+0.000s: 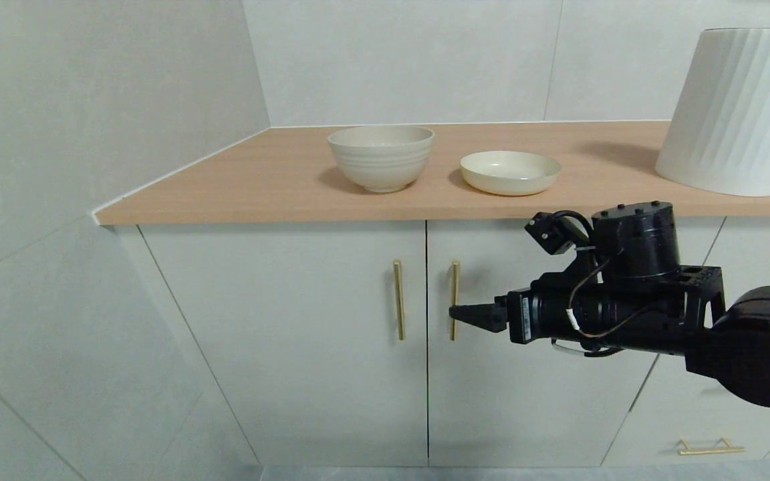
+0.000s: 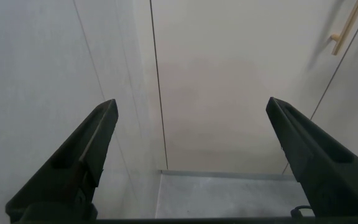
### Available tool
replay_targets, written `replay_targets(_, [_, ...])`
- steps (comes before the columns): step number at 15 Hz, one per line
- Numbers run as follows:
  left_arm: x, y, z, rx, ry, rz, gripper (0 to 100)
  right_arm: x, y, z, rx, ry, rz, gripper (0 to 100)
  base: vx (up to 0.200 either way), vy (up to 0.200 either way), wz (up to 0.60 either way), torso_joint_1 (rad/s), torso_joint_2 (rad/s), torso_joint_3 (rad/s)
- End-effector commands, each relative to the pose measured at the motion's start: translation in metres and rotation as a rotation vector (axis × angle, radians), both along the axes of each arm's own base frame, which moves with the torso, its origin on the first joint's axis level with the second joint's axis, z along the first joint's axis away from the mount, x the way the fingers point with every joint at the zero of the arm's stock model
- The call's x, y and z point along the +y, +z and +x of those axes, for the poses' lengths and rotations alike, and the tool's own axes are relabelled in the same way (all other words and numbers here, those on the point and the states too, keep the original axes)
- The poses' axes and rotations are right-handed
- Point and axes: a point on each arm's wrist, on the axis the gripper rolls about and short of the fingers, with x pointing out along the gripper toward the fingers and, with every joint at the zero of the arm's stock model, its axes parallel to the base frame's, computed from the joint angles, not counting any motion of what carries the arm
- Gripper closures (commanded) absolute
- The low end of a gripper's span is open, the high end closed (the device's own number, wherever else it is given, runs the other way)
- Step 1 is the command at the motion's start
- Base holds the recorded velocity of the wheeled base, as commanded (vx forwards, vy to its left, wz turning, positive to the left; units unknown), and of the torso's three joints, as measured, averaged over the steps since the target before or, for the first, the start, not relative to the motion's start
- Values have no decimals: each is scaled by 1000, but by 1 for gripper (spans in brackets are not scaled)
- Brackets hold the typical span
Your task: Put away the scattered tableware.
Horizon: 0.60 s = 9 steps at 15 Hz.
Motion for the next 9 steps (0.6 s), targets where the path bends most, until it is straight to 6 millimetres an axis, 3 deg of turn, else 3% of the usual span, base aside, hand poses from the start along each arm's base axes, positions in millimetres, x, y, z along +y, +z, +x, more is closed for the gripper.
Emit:
replay_targets(1, [0, 0, 0, 2, 0, 0, 0, 6, -11, 5, 17, 7, -9, 0, 0, 0, 0, 0, 0, 0])
replay_targets(6, [0, 0, 0, 1, 0, -1, 0, 24, -34, 20, -33, 20, 36, 0, 0, 0, 0, 0, 0, 0])
replay_targets(9, [0, 0, 0, 2, 0, 0, 0, 35, -33, 22, -26, 10, 143, 0, 0, 0, 0, 0, 0, 0])
